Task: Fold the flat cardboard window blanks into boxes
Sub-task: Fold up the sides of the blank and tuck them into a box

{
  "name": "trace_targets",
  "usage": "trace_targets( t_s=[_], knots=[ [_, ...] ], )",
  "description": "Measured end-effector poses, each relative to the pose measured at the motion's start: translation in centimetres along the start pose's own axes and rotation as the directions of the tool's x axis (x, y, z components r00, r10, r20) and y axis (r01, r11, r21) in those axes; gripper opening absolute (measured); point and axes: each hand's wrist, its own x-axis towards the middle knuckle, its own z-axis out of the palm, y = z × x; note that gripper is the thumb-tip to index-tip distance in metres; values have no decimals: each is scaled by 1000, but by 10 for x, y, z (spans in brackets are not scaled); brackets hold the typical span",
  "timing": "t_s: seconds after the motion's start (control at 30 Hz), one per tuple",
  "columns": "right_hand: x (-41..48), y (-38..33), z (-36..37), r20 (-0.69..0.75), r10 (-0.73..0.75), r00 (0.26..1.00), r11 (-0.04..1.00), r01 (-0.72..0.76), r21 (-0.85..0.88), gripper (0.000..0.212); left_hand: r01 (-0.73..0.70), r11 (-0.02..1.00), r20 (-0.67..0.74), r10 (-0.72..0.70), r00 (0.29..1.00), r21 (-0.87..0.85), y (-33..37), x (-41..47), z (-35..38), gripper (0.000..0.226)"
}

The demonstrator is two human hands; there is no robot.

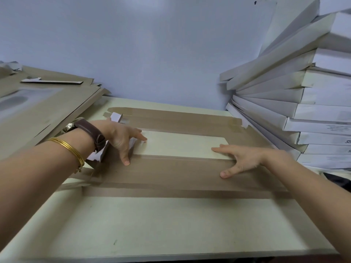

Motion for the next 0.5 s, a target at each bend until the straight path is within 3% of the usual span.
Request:
trace_targets(
  t_s=[0.1, 0.2, 0.37, 0.5],
  knots=[
    [2, -1, 0, -15, 1, 1000, 999, -2, -38, 124, 52, 994, -108, -41, 993, 98, 8, -1, 2, 102],
    [5, -5, 2, -27, 19, 999, 998, -20, -52, 124, -5, 993, -140, 21, 990, 114, 23, -3, 8, 89],
    [14, -22, 7, -44, 49, 998, 994, -53, -96, 109, -89, 985, -180, 116, 977, 151, 54, -10, 26, 27],
    [19, -43, 10, -53, 116, 992, 981, -123, -151, 111, -61, 985, -254, 101, 962, 161, 67, -15, 37, 30]
  ],
)
